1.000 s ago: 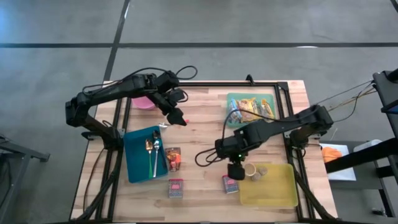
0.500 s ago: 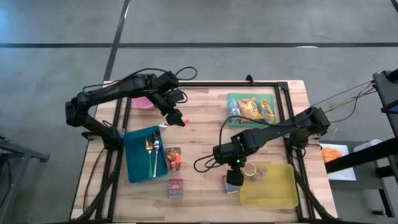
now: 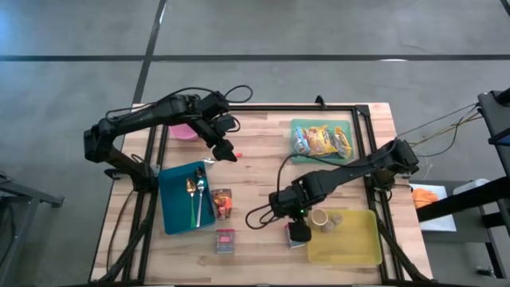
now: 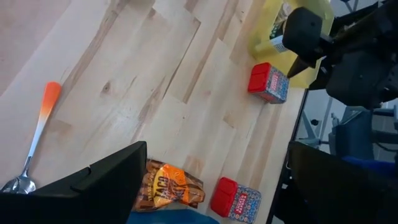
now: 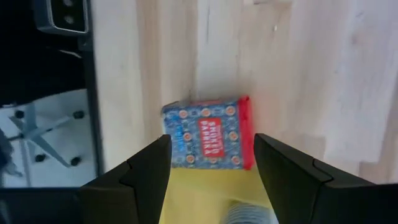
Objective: Pick & Place Food Item
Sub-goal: Put the right red spice can into the yellow bin
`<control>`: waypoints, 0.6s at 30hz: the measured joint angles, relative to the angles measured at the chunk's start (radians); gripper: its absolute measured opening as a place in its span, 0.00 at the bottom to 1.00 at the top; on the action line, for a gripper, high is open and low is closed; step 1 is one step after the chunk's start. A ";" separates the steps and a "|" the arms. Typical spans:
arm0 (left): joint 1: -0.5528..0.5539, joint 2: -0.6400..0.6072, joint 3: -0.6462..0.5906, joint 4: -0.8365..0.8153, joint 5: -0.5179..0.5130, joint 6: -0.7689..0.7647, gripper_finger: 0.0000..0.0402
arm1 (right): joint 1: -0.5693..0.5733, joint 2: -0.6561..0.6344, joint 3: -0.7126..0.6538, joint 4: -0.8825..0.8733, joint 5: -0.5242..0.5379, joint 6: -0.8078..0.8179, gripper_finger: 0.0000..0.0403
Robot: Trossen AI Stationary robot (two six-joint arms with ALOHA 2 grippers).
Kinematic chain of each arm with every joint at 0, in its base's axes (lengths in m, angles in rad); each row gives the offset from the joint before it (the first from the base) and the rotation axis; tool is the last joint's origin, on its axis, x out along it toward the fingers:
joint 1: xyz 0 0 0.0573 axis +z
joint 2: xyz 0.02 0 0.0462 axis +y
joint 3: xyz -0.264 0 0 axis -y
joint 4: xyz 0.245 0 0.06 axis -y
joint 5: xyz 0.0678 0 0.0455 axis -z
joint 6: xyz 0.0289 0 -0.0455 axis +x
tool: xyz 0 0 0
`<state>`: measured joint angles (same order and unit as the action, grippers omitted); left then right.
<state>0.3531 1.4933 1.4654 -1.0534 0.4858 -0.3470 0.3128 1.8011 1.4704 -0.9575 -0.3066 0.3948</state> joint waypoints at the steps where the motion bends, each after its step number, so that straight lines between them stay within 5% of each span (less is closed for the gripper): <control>1: 0.000 0.000 0.000 0.000 0.000 0.000 0.98 | -0.001 0.000 0.000 0.000 0.011 -0.011 0.56; 18: 0.000 0.000 0.000 0.002 -0.039 0.011 0.98 | 0.030 0.068 -0.114 0.007 0.078 -0.151 0.56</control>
<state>0.3531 1.4933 1.4654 -1.0519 0.4467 -0.3362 0.3425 1.8695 1.3567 -0.9509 -0.2285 0.2439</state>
